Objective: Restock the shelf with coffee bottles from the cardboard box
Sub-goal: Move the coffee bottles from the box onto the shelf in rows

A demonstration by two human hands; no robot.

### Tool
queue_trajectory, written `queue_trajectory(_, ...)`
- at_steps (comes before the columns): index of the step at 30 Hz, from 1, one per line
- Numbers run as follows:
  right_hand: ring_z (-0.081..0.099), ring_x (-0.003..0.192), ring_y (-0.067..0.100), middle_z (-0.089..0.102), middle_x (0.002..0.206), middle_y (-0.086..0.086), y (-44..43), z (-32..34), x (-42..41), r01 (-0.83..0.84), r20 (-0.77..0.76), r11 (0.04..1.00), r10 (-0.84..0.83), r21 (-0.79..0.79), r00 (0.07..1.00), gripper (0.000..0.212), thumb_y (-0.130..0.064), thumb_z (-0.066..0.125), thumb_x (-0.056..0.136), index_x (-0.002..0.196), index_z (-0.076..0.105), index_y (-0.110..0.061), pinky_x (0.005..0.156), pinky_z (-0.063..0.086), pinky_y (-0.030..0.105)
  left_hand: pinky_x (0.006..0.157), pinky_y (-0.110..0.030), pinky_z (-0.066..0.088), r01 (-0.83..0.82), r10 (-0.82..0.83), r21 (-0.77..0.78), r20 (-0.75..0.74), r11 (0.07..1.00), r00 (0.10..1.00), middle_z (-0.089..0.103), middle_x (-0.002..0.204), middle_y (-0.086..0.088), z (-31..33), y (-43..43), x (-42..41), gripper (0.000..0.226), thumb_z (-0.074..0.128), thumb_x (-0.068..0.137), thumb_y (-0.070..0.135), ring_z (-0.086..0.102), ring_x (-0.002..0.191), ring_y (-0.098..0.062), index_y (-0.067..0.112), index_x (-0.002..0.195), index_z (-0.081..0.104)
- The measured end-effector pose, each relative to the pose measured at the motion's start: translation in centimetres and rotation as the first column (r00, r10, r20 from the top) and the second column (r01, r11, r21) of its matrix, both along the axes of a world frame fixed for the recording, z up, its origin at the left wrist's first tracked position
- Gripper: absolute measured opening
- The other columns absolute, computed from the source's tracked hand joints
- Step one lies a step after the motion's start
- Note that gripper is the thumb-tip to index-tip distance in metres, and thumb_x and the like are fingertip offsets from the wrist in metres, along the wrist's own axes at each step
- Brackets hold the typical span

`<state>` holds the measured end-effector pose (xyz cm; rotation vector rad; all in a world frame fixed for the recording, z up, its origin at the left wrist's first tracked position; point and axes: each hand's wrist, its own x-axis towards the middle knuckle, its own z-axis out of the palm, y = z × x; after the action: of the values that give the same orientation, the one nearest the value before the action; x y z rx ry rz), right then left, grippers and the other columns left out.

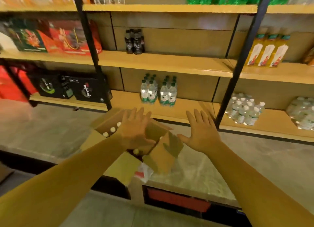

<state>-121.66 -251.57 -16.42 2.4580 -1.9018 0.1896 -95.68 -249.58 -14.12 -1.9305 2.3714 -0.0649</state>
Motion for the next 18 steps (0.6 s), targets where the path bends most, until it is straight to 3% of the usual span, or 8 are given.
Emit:
queue_trajectory(6,-0.006,0.155,0.036,-0.006,0.169,0.012,-5.0,-2.6,13.2,-0.033,0.034,0.992,0.03,0.119,0.999,0.098,-0.079,0.039,0.089,0.161,0.0,-0.024,0.126,0.005,0.053,0.112,-0.057,0.04,0.061,-0.054,-0.156,0.05,0.986,0.997,0.044,0.157,-0.006,-3.6,-4.2,12.6,0.109,0.055,0.069,0.091,0.04,0.144,-0.033,0.024,0.153,0.038)
queue_trajectory(12,-0.003,0.156,0.033,-0.002,0.169,0.011,-9.9,-6.9,20.0,-0.054,0.1,0.983,0.036,0.178,0.994,0.099,-0.074,0.048,0.088,0.161,0.005,-0.023,0.126,0.004,0.049,0.118,-0.058,0.032,0.052,-0.051,-0.08,0.02,0.995,0.998,0.013,0.169,-0.005,-7.7,-10.6,18.5,0.122,0.037,0.064,0.097,0.018,0.153,-0.035,0.026,0.16,0.011)
queue_trajectory(16,-0.003,0.156,0.032,0.0,0.169,0.011,-13.9,-10.5,21.9,-0.063,0.116,0.976,0.04,0.208,0.992,0.098,-0.075,0.046,0.087,0.16,0.004,-0.023,0.126,0.005,0.048,0.122,-0.056,0.026,0.015,-0.017,-0.032,-0.047,0.999,0.999,0.011,0.17,-0.007,-11.2,-13.5,19.7,0.118,0.05,0.074,0.089,0.016,0.155,-0.033,0.025,0.161,0.004)
queue_trajectory(18,-0.001,0.156,0.031,0.003,0.169,0.011,-15.5,-12.4,22.8,-0.07,0.116,0.969,0.043,0.238,0.992,0.098,-0.075,0.046,0.087,0.16,0.005,-0.023,0.127,0.007,0.049,0.126,-0.053,0.018,-0.02,0.026,0.088,-0.063,0.996,0.998,0.007,0.17,-0.009,-13.3,-14.6,19.6,0.111,0.052,0.082,0.08,0.009,0.157,-0.034,0.022,0.162,0.0)
